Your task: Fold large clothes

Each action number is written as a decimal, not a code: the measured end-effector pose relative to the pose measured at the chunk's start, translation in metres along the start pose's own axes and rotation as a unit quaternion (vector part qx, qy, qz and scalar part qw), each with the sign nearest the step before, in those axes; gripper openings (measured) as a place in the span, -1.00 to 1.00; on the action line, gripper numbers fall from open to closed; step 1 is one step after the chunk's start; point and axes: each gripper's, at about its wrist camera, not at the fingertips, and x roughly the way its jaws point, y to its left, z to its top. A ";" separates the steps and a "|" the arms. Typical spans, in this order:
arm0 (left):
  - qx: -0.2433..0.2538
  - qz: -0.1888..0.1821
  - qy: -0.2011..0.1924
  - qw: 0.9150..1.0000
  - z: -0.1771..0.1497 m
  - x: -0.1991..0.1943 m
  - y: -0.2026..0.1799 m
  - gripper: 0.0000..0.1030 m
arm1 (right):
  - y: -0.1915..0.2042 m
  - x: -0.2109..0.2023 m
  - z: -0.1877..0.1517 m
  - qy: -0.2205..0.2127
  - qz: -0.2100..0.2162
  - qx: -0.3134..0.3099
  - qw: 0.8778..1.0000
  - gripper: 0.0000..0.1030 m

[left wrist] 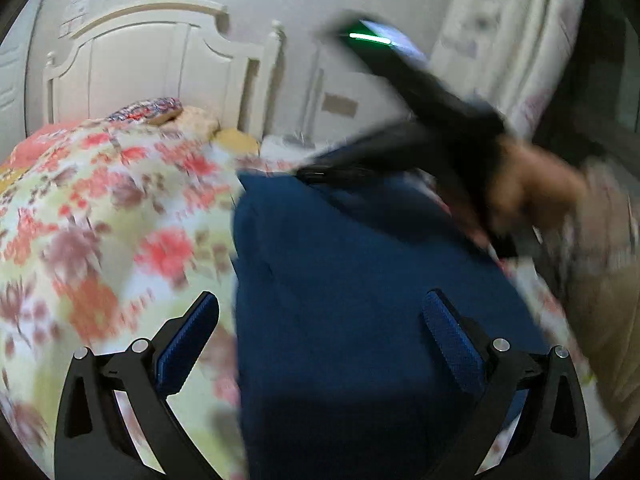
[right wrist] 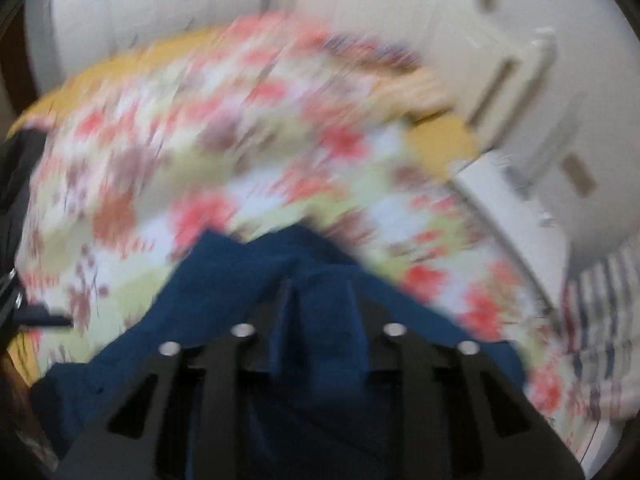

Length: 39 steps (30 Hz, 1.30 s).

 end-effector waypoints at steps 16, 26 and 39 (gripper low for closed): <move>-0.071 -0.041 0.014 0.997 -0.025 0.013 0.014 0.91 | 0.048 -0.011 0.004 0.026 -0.037 -0.057 0.997 -0.30; -0.071 -0.031 0.018 0.997 -0.027 0.013 0.016 0.91 | 0.044 -0.042 -0.019 -0.033 -0.026 -0.007 0.999 -0.19; -0.073 -0.023 0.014 0.997 -0.033 0.010 0.013 0.91 | 0.053 -0.112 -0.175 -0.098 -0.077 0.103 0.987 0.16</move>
